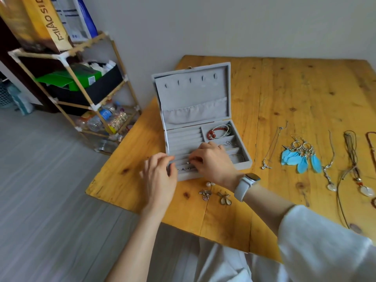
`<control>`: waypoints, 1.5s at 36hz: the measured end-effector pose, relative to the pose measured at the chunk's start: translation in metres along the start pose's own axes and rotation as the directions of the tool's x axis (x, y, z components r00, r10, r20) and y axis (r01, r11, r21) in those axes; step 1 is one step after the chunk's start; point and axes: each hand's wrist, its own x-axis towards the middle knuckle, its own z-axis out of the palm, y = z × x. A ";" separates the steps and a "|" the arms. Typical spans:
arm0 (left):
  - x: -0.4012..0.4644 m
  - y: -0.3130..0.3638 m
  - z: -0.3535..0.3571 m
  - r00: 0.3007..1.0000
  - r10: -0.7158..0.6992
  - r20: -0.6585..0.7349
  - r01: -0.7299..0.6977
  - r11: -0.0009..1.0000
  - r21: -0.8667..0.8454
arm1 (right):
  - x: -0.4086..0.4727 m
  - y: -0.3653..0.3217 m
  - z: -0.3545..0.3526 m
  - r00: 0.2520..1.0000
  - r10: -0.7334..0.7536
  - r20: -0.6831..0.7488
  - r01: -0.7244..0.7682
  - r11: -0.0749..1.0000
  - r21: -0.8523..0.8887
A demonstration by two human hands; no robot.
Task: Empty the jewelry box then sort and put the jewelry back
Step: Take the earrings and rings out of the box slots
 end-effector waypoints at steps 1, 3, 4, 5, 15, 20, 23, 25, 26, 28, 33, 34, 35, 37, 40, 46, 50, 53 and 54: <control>-0.001 -0.001 0.000 1.000 -0.006 -0.007 0.006 1.000 -0.006 | 0.002 0.000 0.001 1.000 0.000 0.005 0.000 1.000 -0.014; 0.000 -0.002 0.000 1.000 -0.013 -0.010 0.013 1.000 -0.004 | 0.004 0.000 0.002 1.000 0.004 0.001 -0.004 1.000 -0.025; 0.000 -0.002 0.000 1.000 -0.010 -0.005 0.010 1.000 0.000 | 0.005 0.000 0.003 1.000 0.000 -0.002 0.000 1.000 -0.030; 0.001 -0.002 -0.001 1.000 -0.007 0.001 0.007 1.000 0.006 | 0.005 0.000 0.003 1.000 -0.008 -0.003 0.008 0.999 -0.037; 0.017 0.008 -0.002 0.981 0.129 0.143 -0.135 0.990 0.033 | 0.001 0.007 0.010 0.999 -0.019 -0.043 0.022 0.996 0.087; 0.025 0.009 -0.003 0.958 0.222 0.183 -0.224 0.974 -0.007 | 0.001 0.013 0.008 0.991 0.075 -0.106 -0.032 0.932 0.361; 0.026 0.007 -0.004 0.940 0.278 0.200 -0.283 0.959 -0.005 | 0.000 0.014 0.007 0.984 0.128 -0.125 -0.063 0.902 0.428; 0.026 0.006 -0.004 0.931 0.303 0.203 -0.311 0.950 0.005 | 0.000 0.015 0.007 0.982 0.143 -0.127 -0.075 0.898 0.433; 0.027 0.006 -0.005 0.929 0.310 0.204 -0.319 0.948 0.011 | 0.000 0.015 0.007 0.982 0.144 -0.125 -0.077 0.900 0.429; 0.029 0.006 -0.006 0.927 0.309 0.213 -0.323 0.946 0.030 | 0.000 0.016 0.008 0.982 0.138 -0.126 -0.073 0.905 0.419; 0.043 0.012 -0.008 0.891 0.203 0.407 -0.250 0.966 0.066 | 0.000 0.016 0.008 0.983 0.127 -0.129 -0.066 0.913 0.403; 0.047 0.014 -0.008 0.875 0.184 0.447 -0.234 0.970 0.059 | 0.000 0.016 0.007 0.983 0.132 -0.124 -0.070 0.909 0.411; 0.049 0.015 -0.009 0.862 0.171 0.477 -0.222 0.974 0.051 | 0.000 0.015 0.006 0.983 0.139 -0.120 -0.074 0.899 0.431; 0.052 0.017 -0.009 0.855 0.164 0.491 -0.204 0.979 0.027 | -0.001 0.013 0.002 0.981 0.158 -0.116 -0.080 0.862 0.500; 0.049 0.020 -0.013 0.912 0.175 0.372 -0.166 0.985 -0.055 | -0.007 0.013 -0.006 0.966 0.191 -0.175 -0.063 0.828 0.557; -0.005 0.046 -0.012 0.966 0.218 0.141 -0.168 0.938 -0.302 | -0.056 0.028 -0.022 0.917 0.253 -0.308 -0.072 0.864 0.499; -0.042 0.064 0.004 0.964 0.245 0.101 -0.211 0.940 -0.268 | -0.102 0.044 -0.023 0.916 0.295 -0.270 -0.170 0.899 0.405; -0.057 0.075 0.015 0.961 0.256 0.106 -0.229 0.950 -0.212 | -0.128 0.051 -0.020 0.926 0.311 -0.216 -0.233 0.917 0.323; -0.061 0.078 0.019 0.960 0.257 0.113 -0.234 0.954 -0.185 | -0.135 0.053 -0.018 0.928 0.309 -0.207 -0.241 0.924 0.296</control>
